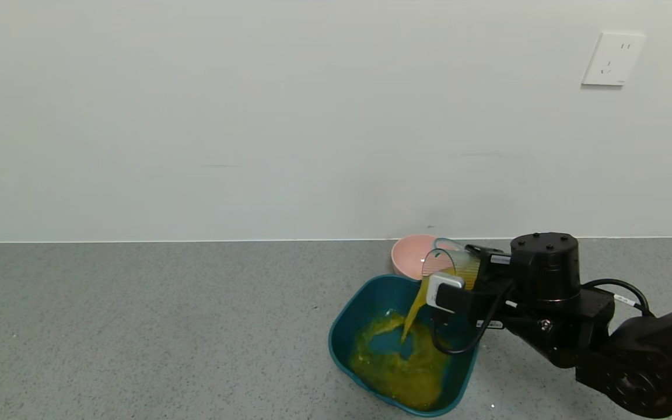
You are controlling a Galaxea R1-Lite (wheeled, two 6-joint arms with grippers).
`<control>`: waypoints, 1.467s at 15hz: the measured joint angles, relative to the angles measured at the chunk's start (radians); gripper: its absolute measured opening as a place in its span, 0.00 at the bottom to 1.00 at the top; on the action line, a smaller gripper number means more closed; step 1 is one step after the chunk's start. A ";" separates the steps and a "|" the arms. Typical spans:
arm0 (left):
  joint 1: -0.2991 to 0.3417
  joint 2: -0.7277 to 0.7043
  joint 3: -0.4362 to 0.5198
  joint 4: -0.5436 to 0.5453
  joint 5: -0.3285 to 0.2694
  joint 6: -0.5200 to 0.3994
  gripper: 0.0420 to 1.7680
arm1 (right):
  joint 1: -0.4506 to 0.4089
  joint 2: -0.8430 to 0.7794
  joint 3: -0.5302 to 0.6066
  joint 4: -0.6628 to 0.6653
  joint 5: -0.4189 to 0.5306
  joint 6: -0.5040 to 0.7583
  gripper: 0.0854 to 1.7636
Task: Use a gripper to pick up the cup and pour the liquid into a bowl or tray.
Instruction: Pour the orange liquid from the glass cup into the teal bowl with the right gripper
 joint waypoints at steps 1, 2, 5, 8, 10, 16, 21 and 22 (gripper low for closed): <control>0.000 0.000 0.000 0.000 0.000 0.000 0.97 | 0.000 0.000 0.000 0.000 0.000 -0.013 0.77; 0.000 0.000 0.000 0.000 0.000 0.000 0.97 | 0.001 0.000 0.000 -0.001 0.000 -0.027 0.77; 0.000 0.000 0.000 0.000 0.000 0.000 0.97 | 0.002 0.000 -0.008 0.000 0.000 -0.056 0.77; 0.000 0.000 0.000 0.000 0.000 0.000 0.97 | 0.002 0.000 -0.010 -0.001 0.000 -0.085 0.77; 0.000 0.000 0.000 0.000 0.000 0.000 0.97 | 0.002 0.000 -0.010 -0.001 0.000 -0.102 0.77; 0.000 0.000 0.000 0.000 0.000 0.000 0.97 | 0.019 0.001 -0.006 0.000 0.000 -0.152 0.77; 0.000 0.000 0.000 0.000 0.000 0.000 0.97 | 0.021 0.003 -0.006 0.000 0.000 -0.208 0.77; 0.000 0.000 0.000 0.000 0.000 0.000 0.97 | 0.019 0.003 -0.007 0.000 0.000 -0.224 0.77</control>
